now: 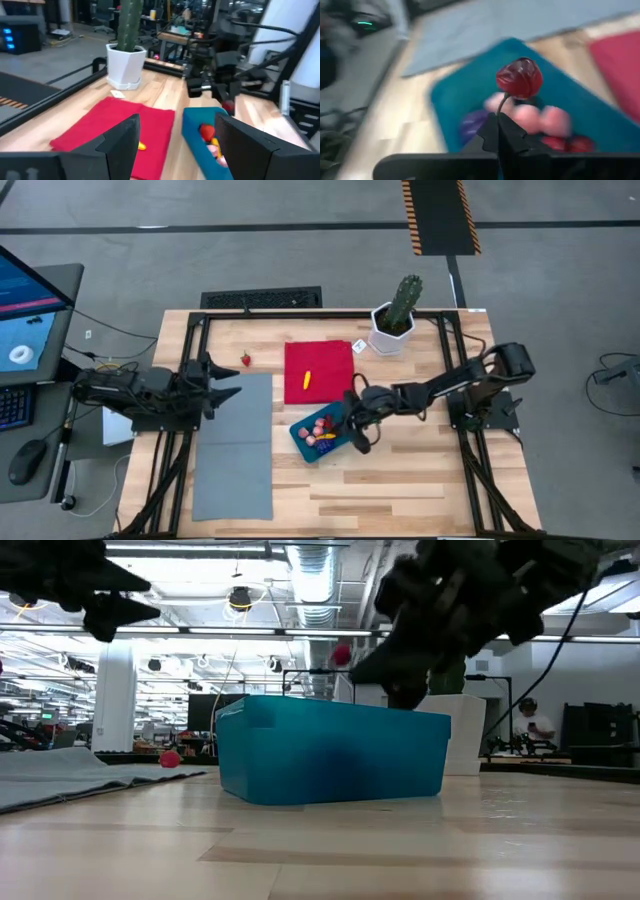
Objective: Pick and placing Produce into tupperware
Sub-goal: Put the cherry into the blue bin, then put the corn into the blue bin
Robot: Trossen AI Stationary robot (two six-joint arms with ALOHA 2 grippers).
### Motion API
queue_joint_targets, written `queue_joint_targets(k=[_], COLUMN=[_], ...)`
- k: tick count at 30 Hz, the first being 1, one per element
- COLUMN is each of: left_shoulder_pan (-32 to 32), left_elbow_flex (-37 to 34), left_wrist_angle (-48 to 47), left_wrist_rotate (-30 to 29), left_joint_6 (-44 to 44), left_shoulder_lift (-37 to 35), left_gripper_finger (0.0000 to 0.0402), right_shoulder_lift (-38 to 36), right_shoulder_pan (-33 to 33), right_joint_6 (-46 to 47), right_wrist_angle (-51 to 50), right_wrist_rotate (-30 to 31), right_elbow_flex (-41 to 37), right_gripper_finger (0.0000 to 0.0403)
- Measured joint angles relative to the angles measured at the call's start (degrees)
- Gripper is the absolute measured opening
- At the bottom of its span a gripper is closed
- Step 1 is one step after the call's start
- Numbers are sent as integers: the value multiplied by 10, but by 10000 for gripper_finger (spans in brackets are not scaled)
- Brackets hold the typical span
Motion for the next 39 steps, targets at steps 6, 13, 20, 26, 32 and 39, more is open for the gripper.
queue_joint_targets(k=[6,13,20,26,32,39], left_shoulder_pan=[0,0,0,0,0,0], left_elbow_flex=[-26,-49,-49,-50,-50,-50], left_wrist_angle=[2,4,6,19,34,24], left_wrist_rotate=[-34,-61,-61,-93,-149,-177], left_joint_6=[-8,-9,-19,-38,-76,-122], left_shoulder_lift=[0,0,0,0,11,15], left_gripper_finger=[245,245,245,245,245,245], right_shoulder_lift=[38,57,57,51,31,29], right_shoulder_pan=[0,-3,-16,-14,-17,-69], right_joint_6=[10,29,83,55,23,11], right_wrist_angle=[-161,-306,-396,-394,-347,-305], right_wrist_rotate=[70,84,122,128,138,158], right_elbow_flex=[77,160,181,181,182,184], right_gripper_finger=[20,33,95,170,196,191])
